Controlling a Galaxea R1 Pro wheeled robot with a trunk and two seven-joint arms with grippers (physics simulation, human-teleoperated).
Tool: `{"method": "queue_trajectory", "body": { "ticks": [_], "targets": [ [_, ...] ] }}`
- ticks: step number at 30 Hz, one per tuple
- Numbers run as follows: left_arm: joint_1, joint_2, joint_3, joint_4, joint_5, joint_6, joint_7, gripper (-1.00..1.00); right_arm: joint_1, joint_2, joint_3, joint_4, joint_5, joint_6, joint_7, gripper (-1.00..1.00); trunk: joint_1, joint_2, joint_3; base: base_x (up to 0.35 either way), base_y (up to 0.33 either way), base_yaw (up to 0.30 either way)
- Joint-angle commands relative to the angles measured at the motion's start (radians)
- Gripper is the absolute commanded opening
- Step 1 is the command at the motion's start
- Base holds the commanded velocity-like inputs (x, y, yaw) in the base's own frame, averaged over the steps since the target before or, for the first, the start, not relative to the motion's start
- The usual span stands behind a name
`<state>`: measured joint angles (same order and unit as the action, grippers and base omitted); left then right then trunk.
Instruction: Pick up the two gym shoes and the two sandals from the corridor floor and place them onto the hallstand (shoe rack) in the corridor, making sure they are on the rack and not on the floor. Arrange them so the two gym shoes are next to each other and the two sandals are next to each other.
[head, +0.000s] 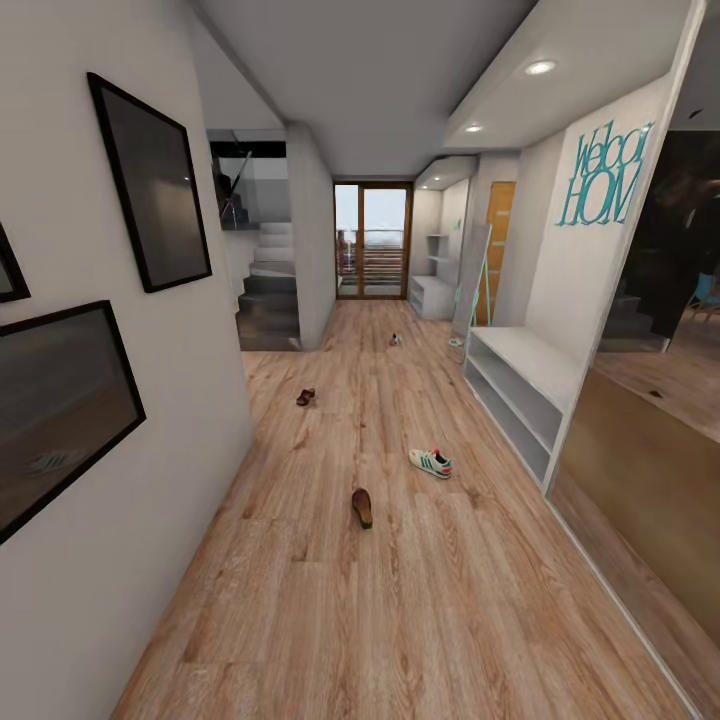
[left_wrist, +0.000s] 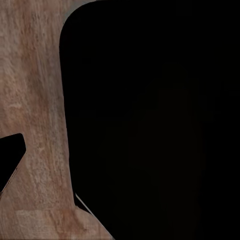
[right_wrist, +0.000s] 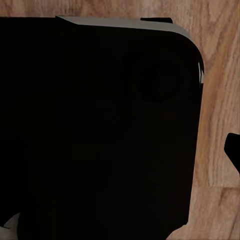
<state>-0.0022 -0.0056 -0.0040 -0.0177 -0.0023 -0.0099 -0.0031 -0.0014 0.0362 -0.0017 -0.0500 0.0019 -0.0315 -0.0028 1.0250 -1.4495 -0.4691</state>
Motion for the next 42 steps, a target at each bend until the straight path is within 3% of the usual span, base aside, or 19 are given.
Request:
{"method": "queue_trajectory", "body": {
  "ticks": [1,6,15,16,19,22,28,42],
  "targets": [
    [-0.001,0.001,-0.001,-0.006,0.000,-0.007,0.000,1.00,0.000,0.000,0.000,-0.003,0.000,-0.003,0.000,1.00,0.000,0.000,-0.001,0.000,0.000,0.000],
    [-0.006,0.017,0.000,-0.034,-0.002,-0.035,0.000,1.00,0.000,-0.019,0.001,-0.032,0.002,-0.032,-0.002,1.00,0.000,0.000,-0.001,0.000,0.000,0.000],
    [-0.058,0.067,0.023,-0.086,0.011,-0.085,-0.005,1.00,-0.005,-0.070,-0.005,-0.082,0.000,-0.082,-0.002,1.00,0.000,0.000,-0.001,0.000,0.000,0.000],
    [-0.201,0.072,0.023,-0.332,0.012,-0.131,-0.009,1.00,-0.006,-0.136,-0.005,-0.614,0.000,-0.114,-0.003,1.00,0.000,0.000,-0.001,0.000,0.000,0.000],
    [-0.230,0.075,0.025,-0.333,0.014,-0.134,-0.013,1.00,-0.012,-0.140,-0.006,-0.670,-0.002,-0.120,-0.002,1.00,0.000,0.000,-0.001,0.000,0.000,0.000],
    [-0.232,0.079,0.025,-0.332,0.012,-0.156,-0.014,1.00,-0.018,-0.141,-0.007,-0.679,-0.002,-0.123,-0.002,1.00,0.000,0.000,-0.001,0.000,0.000,0.000],
    [-0.233,0.080,0.024,-0.329,0.013,-0.303,-0.012,1.00,-0.023,-0.141,-0.006,-0.624,0.003,-0.145,0.000,1.00,0.000,0.000,-0.001,0.115,-0.003,0.000],
    [-0.233,0.082,0.029,-0.322,0.013,-0.345,0.001,1.00,-0.023,-0.133,-0.005,-0.593,0.000,-0.193,-0.001,1.00,0.000,0.000,-0.001,0.277,-0.162,0.005]
  ]
}}
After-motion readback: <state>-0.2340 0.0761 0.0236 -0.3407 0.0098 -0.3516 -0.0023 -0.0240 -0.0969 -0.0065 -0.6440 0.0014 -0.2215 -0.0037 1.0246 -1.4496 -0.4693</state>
